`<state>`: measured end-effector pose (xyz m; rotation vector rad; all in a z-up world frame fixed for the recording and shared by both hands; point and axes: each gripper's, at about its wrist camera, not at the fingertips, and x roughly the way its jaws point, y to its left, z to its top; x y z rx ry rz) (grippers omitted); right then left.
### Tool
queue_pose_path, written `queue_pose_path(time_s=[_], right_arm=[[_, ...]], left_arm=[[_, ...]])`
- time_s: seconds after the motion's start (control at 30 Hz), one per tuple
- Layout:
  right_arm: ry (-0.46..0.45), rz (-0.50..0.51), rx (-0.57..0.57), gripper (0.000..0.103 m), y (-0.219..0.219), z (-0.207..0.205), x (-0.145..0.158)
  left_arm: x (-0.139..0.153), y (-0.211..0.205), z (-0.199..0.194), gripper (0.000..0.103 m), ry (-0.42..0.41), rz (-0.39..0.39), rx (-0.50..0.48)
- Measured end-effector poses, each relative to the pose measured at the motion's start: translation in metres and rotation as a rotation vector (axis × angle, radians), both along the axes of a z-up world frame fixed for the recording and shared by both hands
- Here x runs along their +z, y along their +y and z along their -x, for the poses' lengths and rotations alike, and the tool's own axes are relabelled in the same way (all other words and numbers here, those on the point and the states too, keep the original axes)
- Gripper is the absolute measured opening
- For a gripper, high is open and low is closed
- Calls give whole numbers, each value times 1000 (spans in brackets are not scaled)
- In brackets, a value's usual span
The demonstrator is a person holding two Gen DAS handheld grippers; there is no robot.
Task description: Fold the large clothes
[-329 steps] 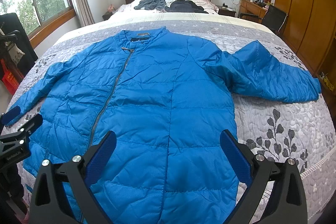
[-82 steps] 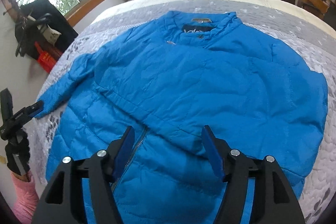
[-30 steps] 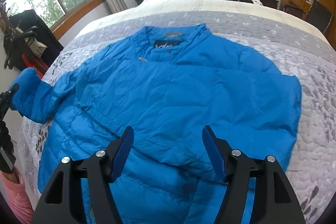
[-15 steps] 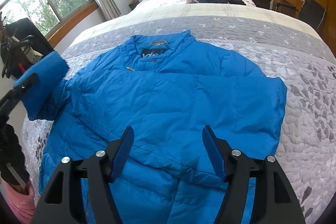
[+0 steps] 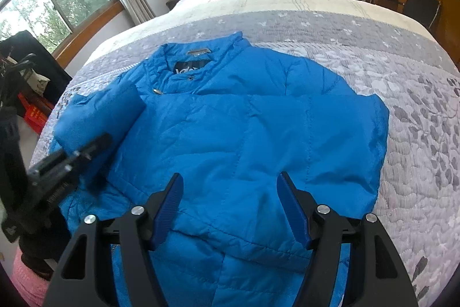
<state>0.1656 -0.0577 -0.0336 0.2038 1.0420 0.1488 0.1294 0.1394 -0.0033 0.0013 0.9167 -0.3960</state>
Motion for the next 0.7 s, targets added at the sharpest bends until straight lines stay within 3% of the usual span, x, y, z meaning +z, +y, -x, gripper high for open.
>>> queue_pose_path(time_s=[0.1, 0.13, 0.17, 0.23, 0.33, 0.5, 0.57, 0.7], right_arm=[[7, 1, 4, 68, 2, -1, -3], [7, 2, 6, 68, 3, -1, -3], [7, 2, 8, 68, 3, -1, -4], [7, -4, 10, 68, 5, -1, -4], [7, -40, 40, 68, 13, 1, -1], [26, -134, 117, 71, 42, -5, 10], [44, -159, 148, 75, 60, -13, 17], [75, -195, 189, 79, 93, -36, 24]], left_arm=[[-3, 10, 2, 19, 47, 33, -20], [-1, 14, 6, 25, 56, 43, -31], [2, 20, 10, 41, 61, 55, -42], [14, 38, 28, 55, 48, 97, -75], [31, 69, 51, 57, 13, 137, -88], [55, 133, 50, 58, -93, 124, 54], [53, 148, 37, 58, -100, 100, 106], [23, 162, 10, 56, -40, 20, 190]])
